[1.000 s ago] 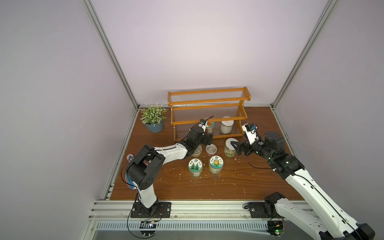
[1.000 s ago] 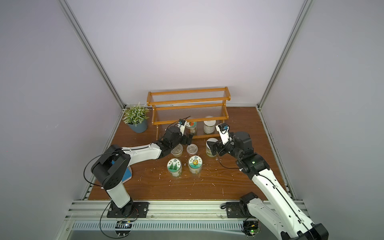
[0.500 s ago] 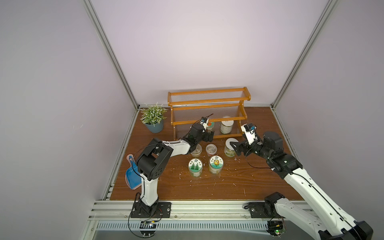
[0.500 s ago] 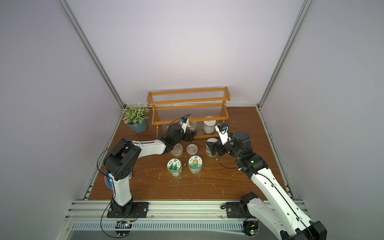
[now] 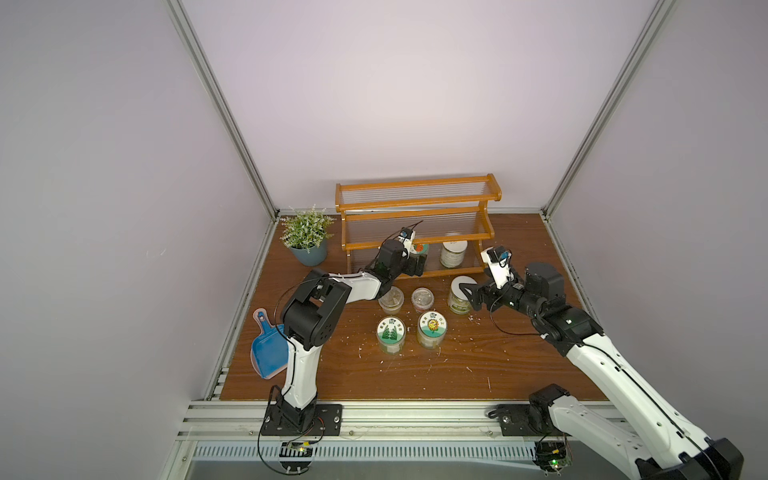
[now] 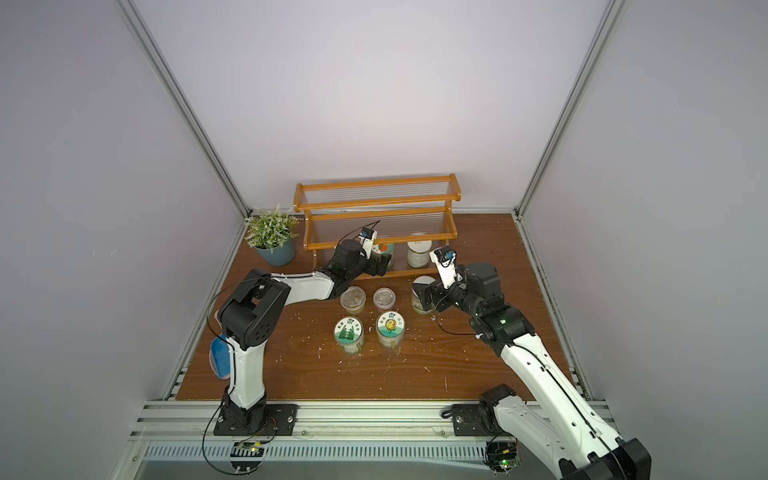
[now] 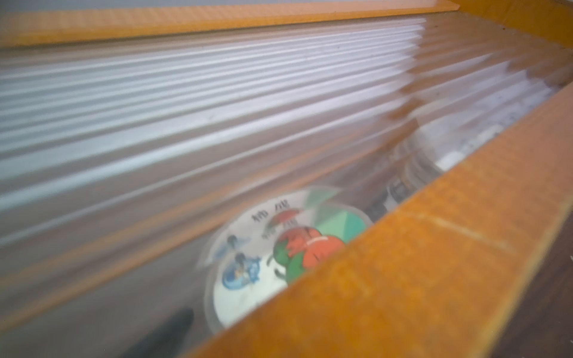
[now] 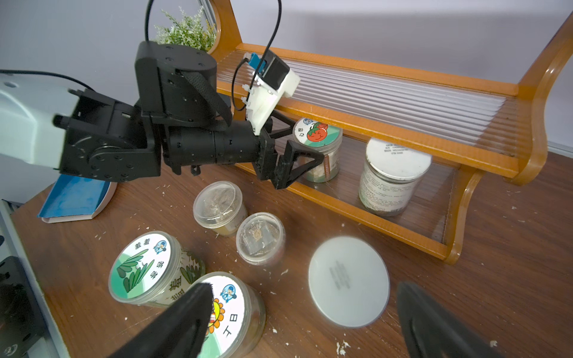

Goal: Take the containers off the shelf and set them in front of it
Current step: 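Pick up a container from the shelf.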

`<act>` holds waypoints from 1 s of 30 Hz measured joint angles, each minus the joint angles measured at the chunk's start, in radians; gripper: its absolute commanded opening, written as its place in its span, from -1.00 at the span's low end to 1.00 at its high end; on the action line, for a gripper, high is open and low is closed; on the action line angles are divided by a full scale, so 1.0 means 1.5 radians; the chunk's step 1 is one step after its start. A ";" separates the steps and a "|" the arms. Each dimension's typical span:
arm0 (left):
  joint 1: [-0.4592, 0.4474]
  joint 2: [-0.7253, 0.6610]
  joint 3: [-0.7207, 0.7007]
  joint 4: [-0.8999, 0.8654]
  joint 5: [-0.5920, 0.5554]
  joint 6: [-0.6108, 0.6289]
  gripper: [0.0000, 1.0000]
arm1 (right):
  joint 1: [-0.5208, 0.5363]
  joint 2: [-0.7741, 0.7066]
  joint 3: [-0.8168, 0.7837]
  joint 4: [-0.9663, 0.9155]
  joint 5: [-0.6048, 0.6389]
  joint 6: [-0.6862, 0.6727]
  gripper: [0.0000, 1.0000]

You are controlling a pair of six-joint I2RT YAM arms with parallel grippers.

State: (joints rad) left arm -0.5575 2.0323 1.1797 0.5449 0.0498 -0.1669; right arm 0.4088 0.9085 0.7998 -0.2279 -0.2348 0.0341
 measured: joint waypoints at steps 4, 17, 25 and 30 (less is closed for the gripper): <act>0.001 0.018 0.024 0.001 0.014 0.010 0.99 | -0.001 0.003 0.000 0.000 -0.004 0.000 0.98; 0.006 0.049 0.067 -0.006 0.032 0.038 0.88 | -0.004 0.007 0.000 0.003 -0.005 0.000 0.98; 0.010 0.053 0.073 -0.007 0.043 0.050 0.70 | -0.005 0.011 0.000 0.006 -0.008 0.000 0.98; 0.011 0.052 0.068 -0.004 0.049 0.052 0.69 | -0.008 0.020 0.000 0.010 -0.012 0.000 0.98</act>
State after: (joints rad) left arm -0.5411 2.1098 1.2819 0.5396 0.1230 -0.0891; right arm 0.3969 0.9390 0.7998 -0.2127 -0.2531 0.0341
